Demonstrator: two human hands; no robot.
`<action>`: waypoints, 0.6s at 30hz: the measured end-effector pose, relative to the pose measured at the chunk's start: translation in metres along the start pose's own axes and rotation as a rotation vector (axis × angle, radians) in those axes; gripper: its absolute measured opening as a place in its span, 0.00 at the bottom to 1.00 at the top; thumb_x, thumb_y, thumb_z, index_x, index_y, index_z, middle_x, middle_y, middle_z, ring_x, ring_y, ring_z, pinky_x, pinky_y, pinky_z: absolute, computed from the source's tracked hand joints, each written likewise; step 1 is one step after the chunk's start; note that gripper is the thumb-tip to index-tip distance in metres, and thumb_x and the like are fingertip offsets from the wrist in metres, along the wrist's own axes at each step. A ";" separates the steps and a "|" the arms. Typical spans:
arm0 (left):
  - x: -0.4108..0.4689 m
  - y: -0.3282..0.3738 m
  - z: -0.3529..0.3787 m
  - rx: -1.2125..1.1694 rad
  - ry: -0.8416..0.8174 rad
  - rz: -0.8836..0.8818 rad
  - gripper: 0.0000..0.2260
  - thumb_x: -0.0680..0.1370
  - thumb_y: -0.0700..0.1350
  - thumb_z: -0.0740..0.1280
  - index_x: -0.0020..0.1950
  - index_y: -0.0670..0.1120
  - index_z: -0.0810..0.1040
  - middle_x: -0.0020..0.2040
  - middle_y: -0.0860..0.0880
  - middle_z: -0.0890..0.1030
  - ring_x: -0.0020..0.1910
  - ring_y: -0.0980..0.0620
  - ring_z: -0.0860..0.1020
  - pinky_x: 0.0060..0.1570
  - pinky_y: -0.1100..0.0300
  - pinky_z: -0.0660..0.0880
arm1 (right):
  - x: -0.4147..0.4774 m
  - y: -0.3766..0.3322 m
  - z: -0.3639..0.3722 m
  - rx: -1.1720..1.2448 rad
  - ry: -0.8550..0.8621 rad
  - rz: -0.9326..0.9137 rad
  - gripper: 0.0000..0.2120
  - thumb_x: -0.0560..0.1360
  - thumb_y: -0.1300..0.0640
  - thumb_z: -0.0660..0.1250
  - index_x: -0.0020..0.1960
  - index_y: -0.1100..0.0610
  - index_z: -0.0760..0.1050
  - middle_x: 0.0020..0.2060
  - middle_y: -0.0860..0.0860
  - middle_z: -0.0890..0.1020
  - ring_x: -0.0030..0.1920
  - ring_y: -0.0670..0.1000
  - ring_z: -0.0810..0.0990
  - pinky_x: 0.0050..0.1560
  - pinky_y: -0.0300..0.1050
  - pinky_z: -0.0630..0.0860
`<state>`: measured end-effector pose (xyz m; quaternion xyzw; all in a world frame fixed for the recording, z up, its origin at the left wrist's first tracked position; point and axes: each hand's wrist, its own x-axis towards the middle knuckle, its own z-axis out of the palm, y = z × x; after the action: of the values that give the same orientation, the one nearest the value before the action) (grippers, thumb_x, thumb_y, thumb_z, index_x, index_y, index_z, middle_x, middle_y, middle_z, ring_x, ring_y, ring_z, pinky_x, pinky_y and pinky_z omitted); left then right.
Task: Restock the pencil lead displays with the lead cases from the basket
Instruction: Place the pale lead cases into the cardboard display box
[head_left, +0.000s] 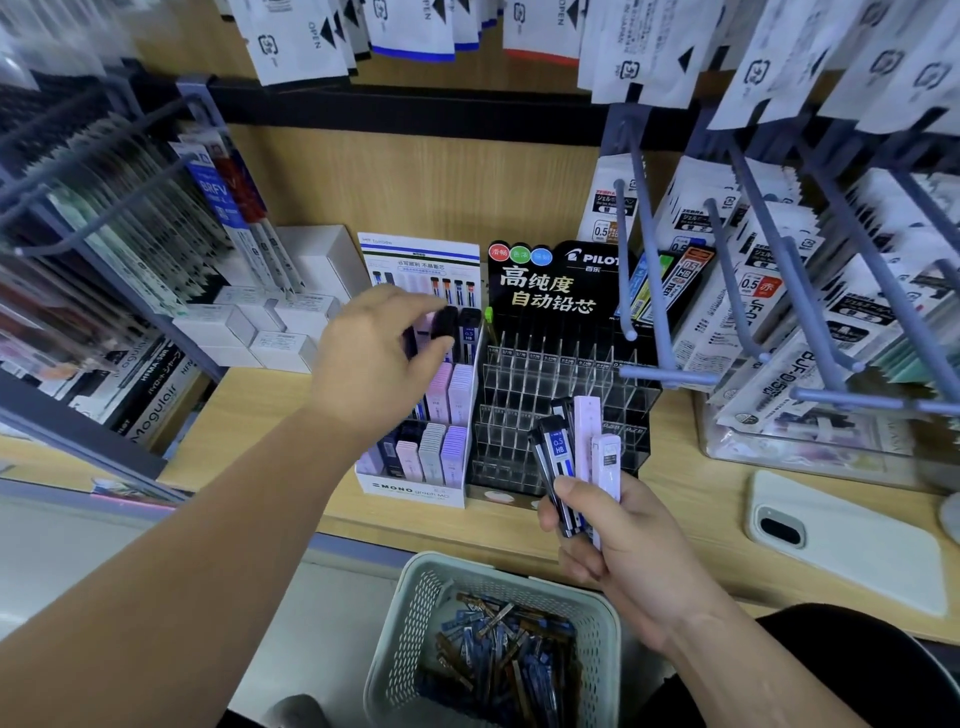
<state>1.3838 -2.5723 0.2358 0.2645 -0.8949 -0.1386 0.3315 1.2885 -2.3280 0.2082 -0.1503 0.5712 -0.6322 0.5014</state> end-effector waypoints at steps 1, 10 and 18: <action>-0.010 0.013 -0.004 -0.072 0.004 -0.074 0.09 0.74 0.46 0.75 0.54 0.48 0.84 0.42 0.54 0.81 0.36 0.56 0.73 0.41 0.62 0.75 | 0.000 0.000 0.000 -0.004 0.000 0.000 0.03 0.81 0.60 0.64 0.49 0.58 0.75 0.37 0.58 0.78 0.26 0.49 0.61 0.28 0.41 0.65; -0.074 0.085 0.007 -0.903 -0.372 -0.677 0.04 0.75 0.41 0.74 0.48 0.48 0.84 0.33 0.54 0.79 0.31 0.58 0.74 0.32 0.67 0.71 | 0.002 0.007 0.003 -0.059 -0.019 -0.039 0.05 0.81 0.61 0.65 0.53 0.57 0.79 0.37 0.57 0.80 0.26 0.48 0.62 0.28 0.40 0.66; -0.068 0.096 0.000 -0.926 -0.354 -0.729 0.04 0.75 0.38 0.73 0.42 0.45 0.85 0.30 0.49 0.80 0.30 0.54 0.76 0.31 0.65 0.72 | -0.003 0.003 0.003 -0.063 -0.024 -0.047 0.09 0.80 0.58 0.66 0.46 0.49 0.83 0.37 0.57 0.81 0.26 0.48 0.64 0.28 0.41 0.67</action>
<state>1.3908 -2.4554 0.2409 0.3548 -0.6353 -0.6592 0.1895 1.2932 -2.3267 0.2080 -0.1868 0.5812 -0.6235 0.4884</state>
